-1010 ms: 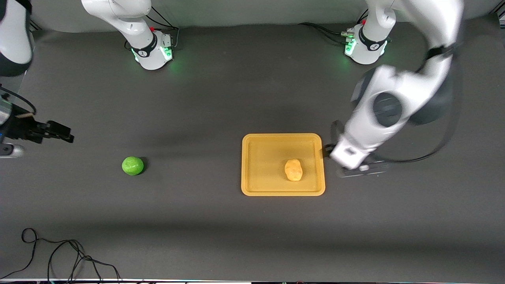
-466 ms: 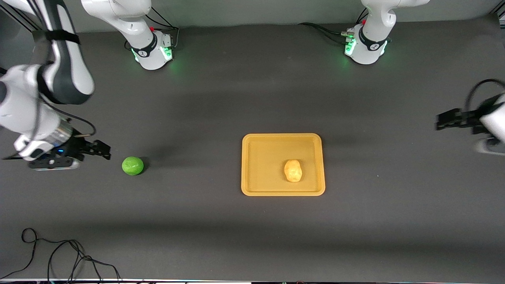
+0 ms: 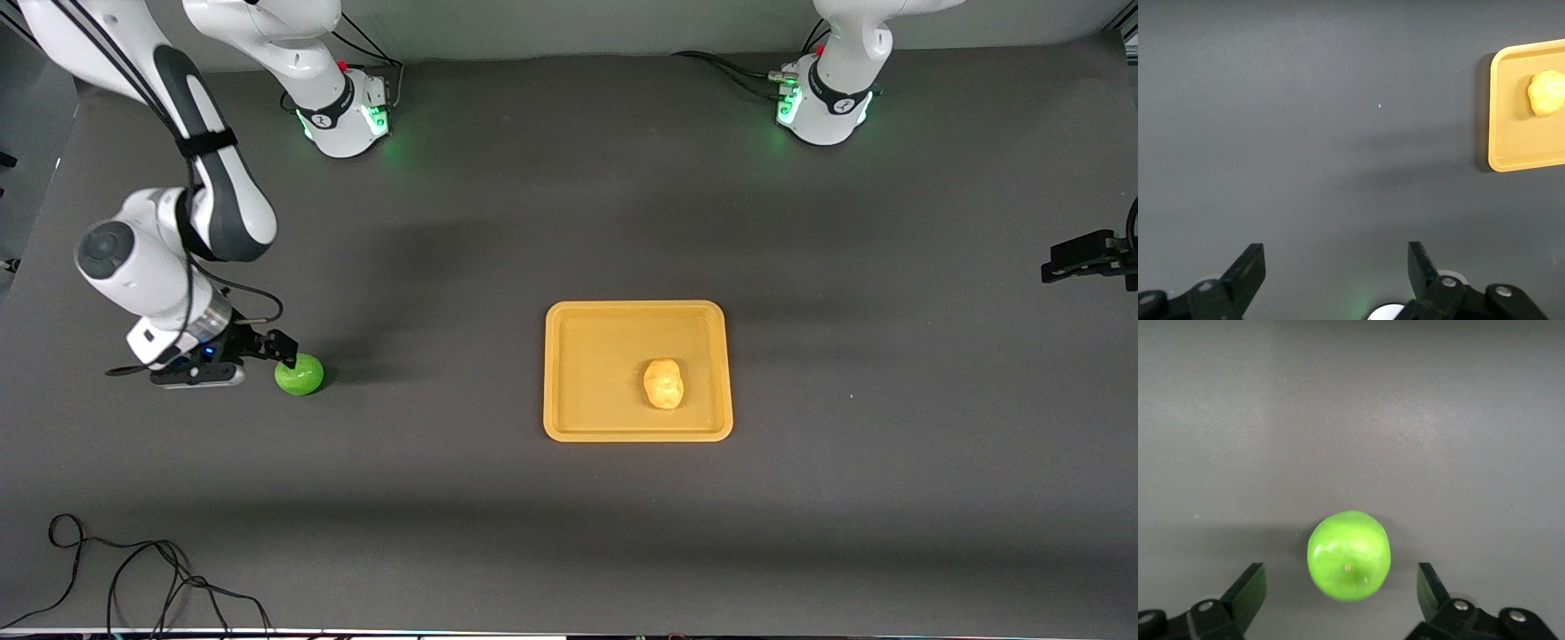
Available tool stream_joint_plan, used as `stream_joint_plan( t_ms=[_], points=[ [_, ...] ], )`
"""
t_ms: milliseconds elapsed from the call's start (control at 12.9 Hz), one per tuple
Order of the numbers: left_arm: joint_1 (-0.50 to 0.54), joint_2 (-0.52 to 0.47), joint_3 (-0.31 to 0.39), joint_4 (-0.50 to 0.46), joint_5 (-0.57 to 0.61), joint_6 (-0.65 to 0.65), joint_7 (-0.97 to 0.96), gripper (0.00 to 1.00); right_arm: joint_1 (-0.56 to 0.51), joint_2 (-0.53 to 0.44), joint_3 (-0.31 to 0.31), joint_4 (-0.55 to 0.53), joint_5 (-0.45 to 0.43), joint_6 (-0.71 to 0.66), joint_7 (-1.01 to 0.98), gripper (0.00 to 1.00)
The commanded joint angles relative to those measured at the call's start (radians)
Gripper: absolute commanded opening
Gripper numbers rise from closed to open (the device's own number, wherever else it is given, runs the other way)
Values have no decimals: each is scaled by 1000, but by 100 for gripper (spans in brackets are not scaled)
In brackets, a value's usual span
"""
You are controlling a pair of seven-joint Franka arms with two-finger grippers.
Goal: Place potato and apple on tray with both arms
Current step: 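Lower the right gripper around the green apple and close it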
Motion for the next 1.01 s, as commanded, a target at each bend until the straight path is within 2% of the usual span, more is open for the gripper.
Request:
stream_joint_plan(
  t_ms=[0,233,466,544,621,699,777,932],
  points=[
    [11,20,-8,43,-1,-30,11,95,5,83,-8,7,13,85,-11,100],
    [14,17,-8,43,-2,-31,14,99,5,146,-6,6,13,127,-11,100],
    [15,10,-4,43,0,-28,25,100,3,163,-6,7,13,121,-11,100],
    [17,10,-4,42,2,-27,25,99,0,163,-6,7,13,113,-13,90],
    [17,10,-4,42,2,-25,25,99,3,163,-8,6,13,108,-14,73],
    [17,10,-4,40,2,-25,23,98,0,162,-8,7,13,107,-17,63],
    [17,10,-4,42,2,-25,23,98,0,151,-8,9,13,89,-19,58],
    [17,10,-4,40,0,-25,23,98,5,66,-8,24,13,-31,-19,58]
  ],
)
